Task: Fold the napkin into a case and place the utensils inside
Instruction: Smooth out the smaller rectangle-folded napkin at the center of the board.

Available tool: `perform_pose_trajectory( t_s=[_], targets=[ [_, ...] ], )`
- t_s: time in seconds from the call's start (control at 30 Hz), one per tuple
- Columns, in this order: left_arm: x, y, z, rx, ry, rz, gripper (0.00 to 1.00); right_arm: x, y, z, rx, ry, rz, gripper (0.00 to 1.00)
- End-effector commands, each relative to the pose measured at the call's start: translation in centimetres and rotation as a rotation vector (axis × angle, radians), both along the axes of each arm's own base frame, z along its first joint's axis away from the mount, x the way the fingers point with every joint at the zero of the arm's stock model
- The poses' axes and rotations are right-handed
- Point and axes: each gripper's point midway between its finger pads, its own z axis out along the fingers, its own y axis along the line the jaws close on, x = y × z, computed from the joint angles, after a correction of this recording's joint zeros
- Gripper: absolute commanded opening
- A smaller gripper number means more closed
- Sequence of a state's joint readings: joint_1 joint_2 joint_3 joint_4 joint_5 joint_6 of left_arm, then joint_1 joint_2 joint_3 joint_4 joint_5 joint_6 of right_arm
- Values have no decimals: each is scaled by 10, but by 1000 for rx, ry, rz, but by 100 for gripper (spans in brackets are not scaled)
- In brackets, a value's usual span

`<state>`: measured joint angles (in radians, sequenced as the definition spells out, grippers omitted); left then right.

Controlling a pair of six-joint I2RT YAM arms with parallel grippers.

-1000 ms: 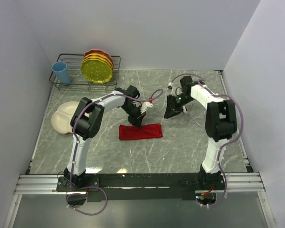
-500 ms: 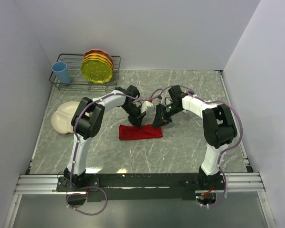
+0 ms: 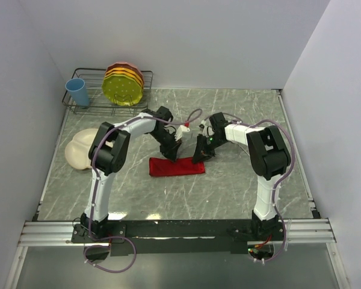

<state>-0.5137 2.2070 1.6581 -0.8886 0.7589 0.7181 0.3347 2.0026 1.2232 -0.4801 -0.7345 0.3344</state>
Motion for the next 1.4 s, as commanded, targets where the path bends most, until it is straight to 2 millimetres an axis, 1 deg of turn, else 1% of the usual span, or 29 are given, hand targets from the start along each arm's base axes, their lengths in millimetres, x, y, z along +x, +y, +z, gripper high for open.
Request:
perform_pose_trajectory(
  t_s=[0.0,0.07,0.1,0.13,0.17,0.2,0.23,0.3,0.33,0.37,0.4,0.43,0.47,0.5,0.57,0.6,0.67,0.73,0.77,0.8,0.87,0.9,0.97,1.07,1.17,1.2,1.27,1.3,1.37],
  targets=[
    [35,13,45,-90,-47,111,39,9,-10,-16,-105,-59,4,22],
    [58,23,67,-158,-87,213,46,9,-13,-20,-128,-63,10,21],
    [64,26,95,-193,-94,302,48,10,-13,-21,-130,-61,10,21],
    [74,34,102,-238,-124,359,49,10,-14,-23,-134,-61,12,21],
    [72,36,113,-263,-115,392,49,11,-14,-22,-132,-67,11,21],
    [64,37,133,-294,-100,429,49,11,-14,-22,-132,-68,11,21],
    [53,38,128,-294,-57,450,49,12,-13,-21,-132,-73,10,20],
    [38,28,145,-371,71,514,47,13,-14,-21,-136,-80,11,20],
    [22,26,130,-362,182,555,46,14,-14,-21,-137,-84,11,20],
    [22,18,139,-414,260,603,46,13,-14,-21,-139,-82,13,20],
    [17,14,139,-435,302,619,45,13,-14,-20,-140,-83,14,20],
    [3,11,124,-422,375,638,45,16,-14,-19,-140,-91,13,19],
    [6,3,132,-469,391,658,45,14,-15,-20,-145,-84,16,19],
    [2,0,127,-467,423,664,46,16,-15,-19,-147,-92,17,19],
    [-6,-11,114,-439,494,681,46,18,-17,-19,-162,-103,27,19],
    [-5,-16,104,-437,509,686,46,21,-17,-19,-167,-110,30,19],
    [-12,-18,82,-399,601,724,46,23,-19,-20,-181,-114,39,19],
    [-16,-14,63,-363,642,750,47,27,-21,-21,-196,-127,41,18],
    [-19,-10,46,-330,662,766,47,27,-22,-21,-204,-126,45,18],
    [-20,-6,36,-308,676,787,48,28,-23,-22,-212,-129,46,18],
    [-24,9,11,-272,737,848,48,29,-25,-24,-229,-134,48,17],
    [-28,16,3,-262,754,863,48,29,-28,-26,-236,-133,46,17],
    [-27,28,-9,-251,758,875,48,27,-29,-28,-257,-130,56,17],
    [-34,34,-13,-256,788,836,49,24,-32,-31,-272,-128,58,16],
    [-34,35,-8,-262,736,800,49,23,-33,-32,-270,-125,67,16],
    [-32,35,-6,-262,720,796,48,23,-30,-28,-246,-131,74,16],
    [-34,37,-10,-236,719,798,44,23,-21,-15,-190,-137,88,18],
    [-32,37,-11,-229,717,802,42,26,-12,1,-141,-160,92,22],
    [-32,39,-18,-203,710,820,35,21,3,29,-23,-157,123,26]
  ],
)
